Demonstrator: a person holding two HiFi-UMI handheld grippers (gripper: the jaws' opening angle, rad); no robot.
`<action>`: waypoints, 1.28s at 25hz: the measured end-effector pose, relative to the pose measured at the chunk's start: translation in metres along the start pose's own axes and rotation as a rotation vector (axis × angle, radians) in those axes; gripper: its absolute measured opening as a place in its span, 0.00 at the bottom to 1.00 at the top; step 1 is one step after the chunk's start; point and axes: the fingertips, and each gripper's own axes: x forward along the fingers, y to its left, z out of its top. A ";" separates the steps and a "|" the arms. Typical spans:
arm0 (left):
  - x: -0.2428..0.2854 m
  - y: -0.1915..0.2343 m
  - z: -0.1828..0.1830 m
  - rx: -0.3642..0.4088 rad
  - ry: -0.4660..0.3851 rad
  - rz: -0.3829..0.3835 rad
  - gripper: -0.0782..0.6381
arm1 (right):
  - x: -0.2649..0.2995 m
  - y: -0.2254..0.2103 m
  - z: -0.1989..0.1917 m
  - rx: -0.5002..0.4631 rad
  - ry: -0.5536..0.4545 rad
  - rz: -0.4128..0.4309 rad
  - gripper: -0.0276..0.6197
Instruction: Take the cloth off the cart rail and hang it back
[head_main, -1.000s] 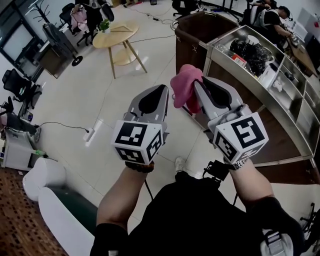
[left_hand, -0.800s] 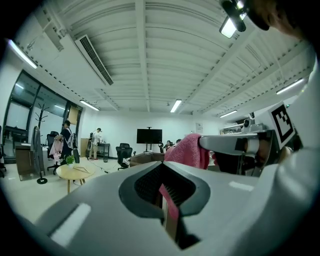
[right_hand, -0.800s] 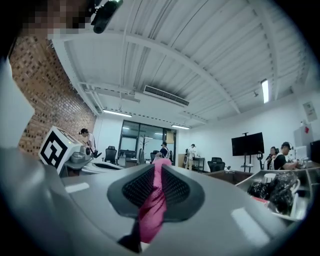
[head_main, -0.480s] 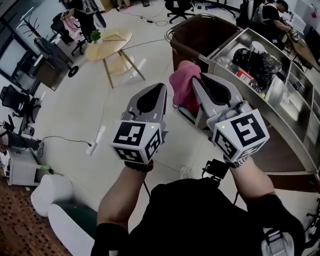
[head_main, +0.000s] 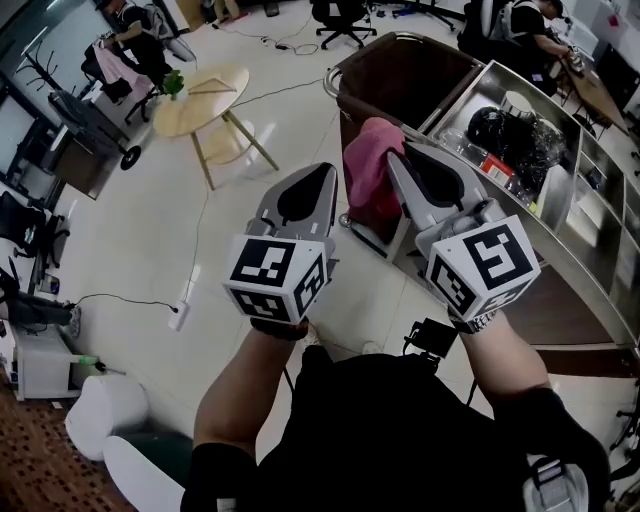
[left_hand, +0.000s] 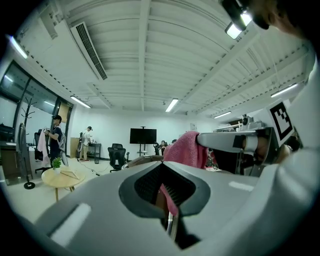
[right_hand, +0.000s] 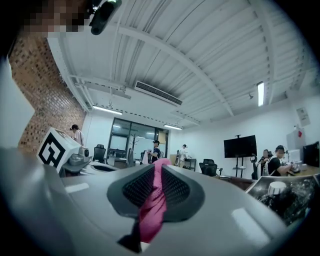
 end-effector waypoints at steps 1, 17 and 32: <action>0.001 0.006 0.001 0.000 -0.003 -0.012 0.11 | 0.005 0.002 0.000 -0.004 -0.001 -0.012 0.10; -0.012 0.141 0.055 -0.015 -0.044 -0.247 0.11 | 0.135 0.063 0.044 -0.080 -0.008 -0.231 0.10; 0.004 0.199 0.055 -0.053 -0.049 -0.348 0.11 | 0.192 0.066 0.047 -0.116 0.020 -0.337 0.10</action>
